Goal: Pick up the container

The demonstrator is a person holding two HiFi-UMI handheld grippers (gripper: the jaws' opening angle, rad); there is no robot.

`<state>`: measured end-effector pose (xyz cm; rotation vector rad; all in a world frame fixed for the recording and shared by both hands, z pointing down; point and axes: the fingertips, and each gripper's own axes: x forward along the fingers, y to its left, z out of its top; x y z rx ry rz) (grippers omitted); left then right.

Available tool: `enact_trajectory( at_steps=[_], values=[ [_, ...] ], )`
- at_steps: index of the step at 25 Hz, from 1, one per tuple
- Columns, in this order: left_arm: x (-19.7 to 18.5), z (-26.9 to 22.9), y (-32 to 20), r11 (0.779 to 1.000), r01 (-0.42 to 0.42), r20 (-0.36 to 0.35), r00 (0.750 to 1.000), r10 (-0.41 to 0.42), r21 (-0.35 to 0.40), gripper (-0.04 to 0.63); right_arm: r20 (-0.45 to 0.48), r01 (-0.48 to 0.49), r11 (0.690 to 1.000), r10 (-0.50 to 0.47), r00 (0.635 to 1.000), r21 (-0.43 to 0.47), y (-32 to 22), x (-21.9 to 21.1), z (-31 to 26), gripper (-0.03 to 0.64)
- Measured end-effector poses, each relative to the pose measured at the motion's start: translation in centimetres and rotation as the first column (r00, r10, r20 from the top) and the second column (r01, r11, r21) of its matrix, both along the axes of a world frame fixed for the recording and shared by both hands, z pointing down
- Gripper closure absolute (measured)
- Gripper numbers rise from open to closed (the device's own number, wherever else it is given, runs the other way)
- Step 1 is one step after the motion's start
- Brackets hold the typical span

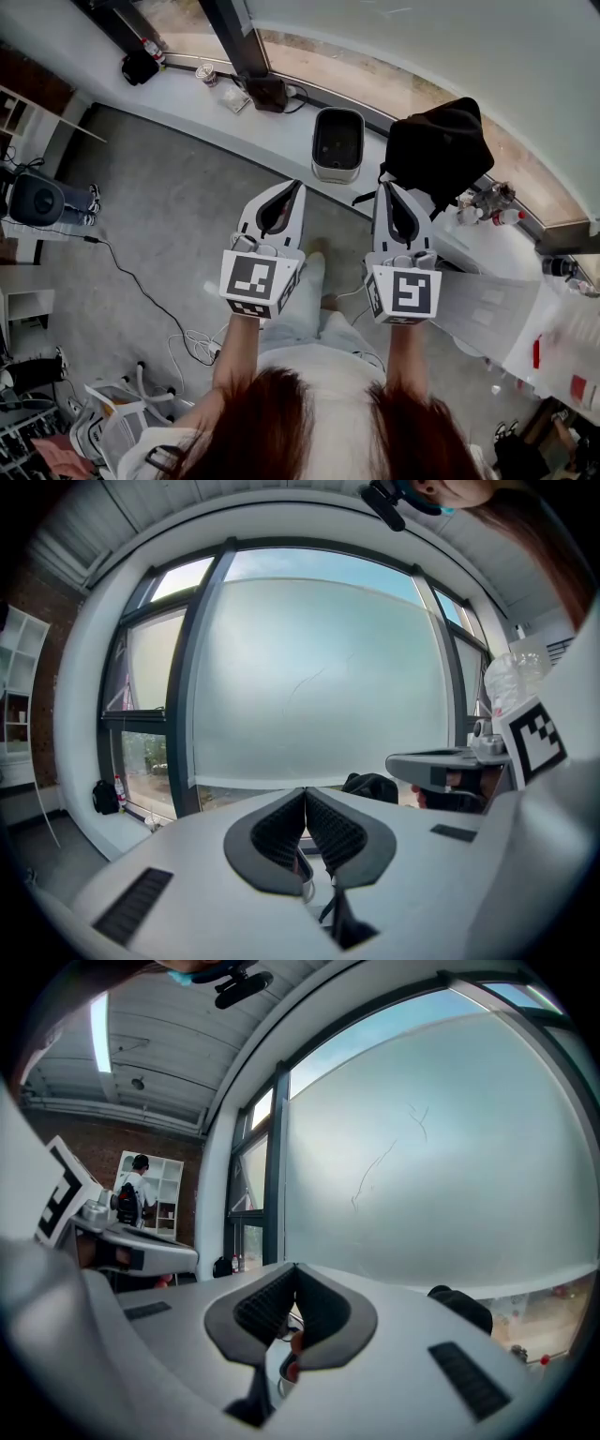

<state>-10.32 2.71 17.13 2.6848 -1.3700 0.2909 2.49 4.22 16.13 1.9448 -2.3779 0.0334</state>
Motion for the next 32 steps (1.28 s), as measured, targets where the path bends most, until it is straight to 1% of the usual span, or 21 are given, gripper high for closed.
enact_trajectory(
  at_steps=[5, 9, 12, 15, 19, 22, 27, 32],
  values=[
    [0.2, 3.2, -1.7, 1.000, 0.003, 0.040, 0.999, -0.003, -0.012, 0.578, -0.038, -0.008, 1.000, 0.007, 0.999, -0.030, -2.6, -0.1, 3.1, 0.592],
    [0.2, 5.4, -3.5, 0.999, 0.005, 0.021, 1.000, -0.005, -0.031, 0.578, -0.053, 0.000, 0.999, -0.002, 0.999, -0.045, -4.5, -0.7, 5.3, 0.592],
    [0.1, 7.1, -5.5, 1.000, 0.015, 0.018, 1.000, -0.015, -0.015, 0.578, -0.073, 0.006, 0.998, -0.010, 0.997, -0.063, -5.8, -1.0, 7.1, 0.592],
    [-0.1, 8.4, -7.4, 1.000, 0.028, 0.001, 1.000, -0.028, -0.006, 0.578, -0.087, -0.011, 0.995, 0.002, 0.996, -0.096, -7.2, -0.8, 8.8, 0.592],
    [-0.5, 10.4, -9.8, 0.999, 0.033, -0.012, 0.999, -0.033, -0.030, 0.578, -0.110, -0.013, 0.995, 0.002, 0.994, -0.098, -9.2, -1.4, 10.5, 0.592],
    [-0.3, 11.9, -11.1, 0.999, 0.019, -0.005, 1.000, -0.020, -0.033, 0.578, -0.126, -0.041, 0.994, 0.029, 0.992, -0.099, -10.4, -1.3, 12.0, 0.592],
    [0.5, 15.2, -12.8, 0.998, -0.032, 0.019, 0.999, 0.033, -0.055, 0.578, -0.135, -0.075, 0.991, 0.060, 0.989, -0.108, -12.2, -1.1, 15.0, 0.592],
    [1.1, 18.9, -14.4, 0.995, -0.048, 0.026, 0.998, 0.050, -0.089, 0.578, -0.119, -0.100, 0.981, 0.081, 0.990, -0.167, -13.5, -0.6, 18.8, 0.592]
  ],
)
